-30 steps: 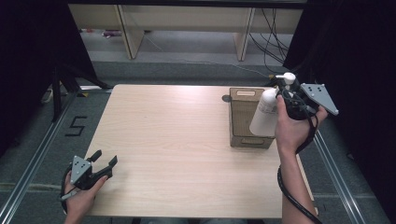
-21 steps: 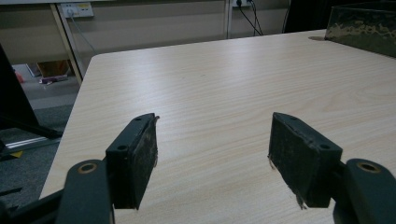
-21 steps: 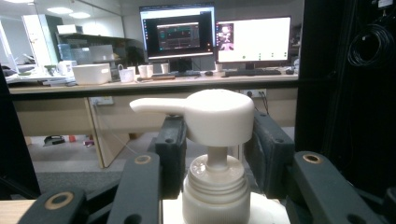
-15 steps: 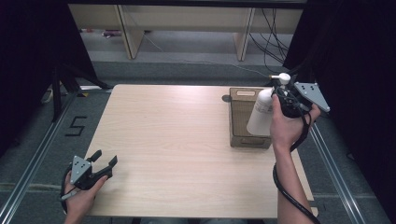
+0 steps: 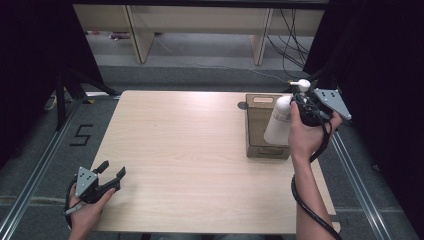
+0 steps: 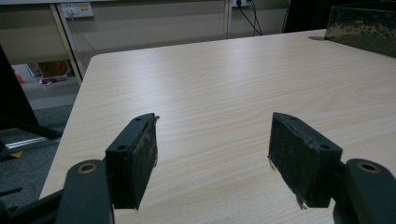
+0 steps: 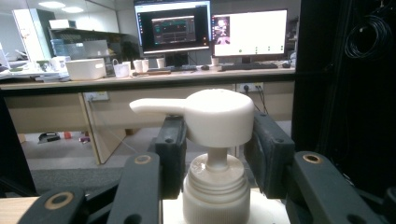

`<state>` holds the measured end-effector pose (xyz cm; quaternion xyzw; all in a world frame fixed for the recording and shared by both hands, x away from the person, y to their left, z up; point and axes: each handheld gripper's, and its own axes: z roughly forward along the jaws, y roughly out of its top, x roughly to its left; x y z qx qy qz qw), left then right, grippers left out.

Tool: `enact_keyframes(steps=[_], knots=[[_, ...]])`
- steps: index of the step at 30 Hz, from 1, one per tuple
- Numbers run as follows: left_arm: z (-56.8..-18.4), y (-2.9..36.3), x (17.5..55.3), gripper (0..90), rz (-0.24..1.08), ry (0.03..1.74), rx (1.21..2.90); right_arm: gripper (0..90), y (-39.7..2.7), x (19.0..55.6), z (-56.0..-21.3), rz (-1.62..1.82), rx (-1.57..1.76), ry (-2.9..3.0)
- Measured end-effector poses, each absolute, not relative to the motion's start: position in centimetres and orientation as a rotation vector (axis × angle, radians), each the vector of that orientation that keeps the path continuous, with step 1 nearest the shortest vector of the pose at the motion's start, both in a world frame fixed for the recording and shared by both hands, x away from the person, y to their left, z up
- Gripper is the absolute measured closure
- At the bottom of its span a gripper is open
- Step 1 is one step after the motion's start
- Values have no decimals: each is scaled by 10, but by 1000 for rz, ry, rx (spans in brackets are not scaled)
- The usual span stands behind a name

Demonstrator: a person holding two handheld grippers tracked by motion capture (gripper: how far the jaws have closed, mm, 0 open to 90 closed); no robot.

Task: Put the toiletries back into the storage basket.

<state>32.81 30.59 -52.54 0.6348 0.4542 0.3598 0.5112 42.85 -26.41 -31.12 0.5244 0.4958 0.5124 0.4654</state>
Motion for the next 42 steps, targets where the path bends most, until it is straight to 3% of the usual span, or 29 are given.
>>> enact_keyframes(steps=[42], knots=[[-526, 306, 328, 318, 862, 1083, 1519, 605, -267, 428, -339, 1234, 1322, 1247]])
